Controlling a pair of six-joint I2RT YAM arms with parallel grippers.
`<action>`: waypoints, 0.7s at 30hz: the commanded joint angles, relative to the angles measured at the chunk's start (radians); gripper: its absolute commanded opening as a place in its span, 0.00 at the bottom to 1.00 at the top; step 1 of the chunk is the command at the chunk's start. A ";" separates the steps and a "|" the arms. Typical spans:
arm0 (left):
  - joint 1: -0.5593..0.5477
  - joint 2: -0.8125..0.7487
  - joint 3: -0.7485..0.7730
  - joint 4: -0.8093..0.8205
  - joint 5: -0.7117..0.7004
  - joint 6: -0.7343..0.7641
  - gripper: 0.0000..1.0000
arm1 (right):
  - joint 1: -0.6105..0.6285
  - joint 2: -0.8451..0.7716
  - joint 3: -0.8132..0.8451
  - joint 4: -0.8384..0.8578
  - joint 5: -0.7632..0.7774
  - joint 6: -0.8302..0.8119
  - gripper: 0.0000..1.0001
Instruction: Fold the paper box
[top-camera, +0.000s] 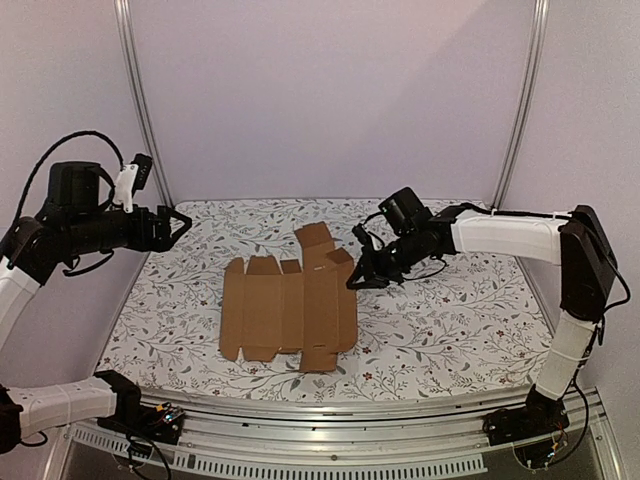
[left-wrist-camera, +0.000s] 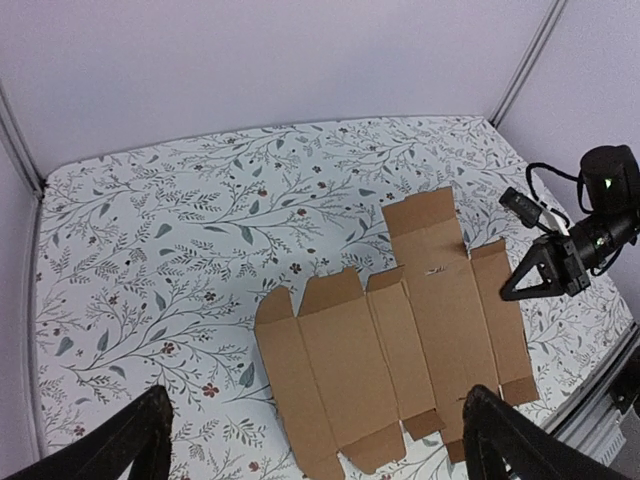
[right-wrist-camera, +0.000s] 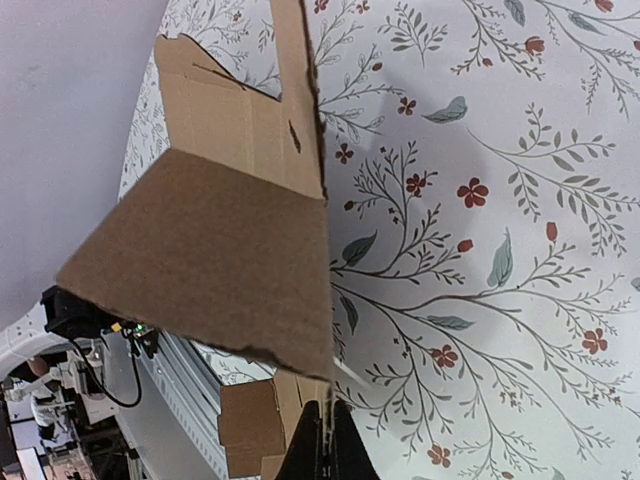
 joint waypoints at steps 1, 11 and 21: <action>-0.011 0.046 0.039 0.002 0.162 0.019 1.00 | -0.002 -0.050 0.098 -0.338 0.063 -0.260 0.00; -0.019 0.038 0.031 0.015 0.185 0.010 0.99 | -0.001 -0.137 0.296 -0.572 0.233 -0.415 0.00; -0.019 -0.004 0.059 0.019 0.162 0.005 1.00 | 0.051 -0.252 0.450 -0.751 0.026 -0.549 0.00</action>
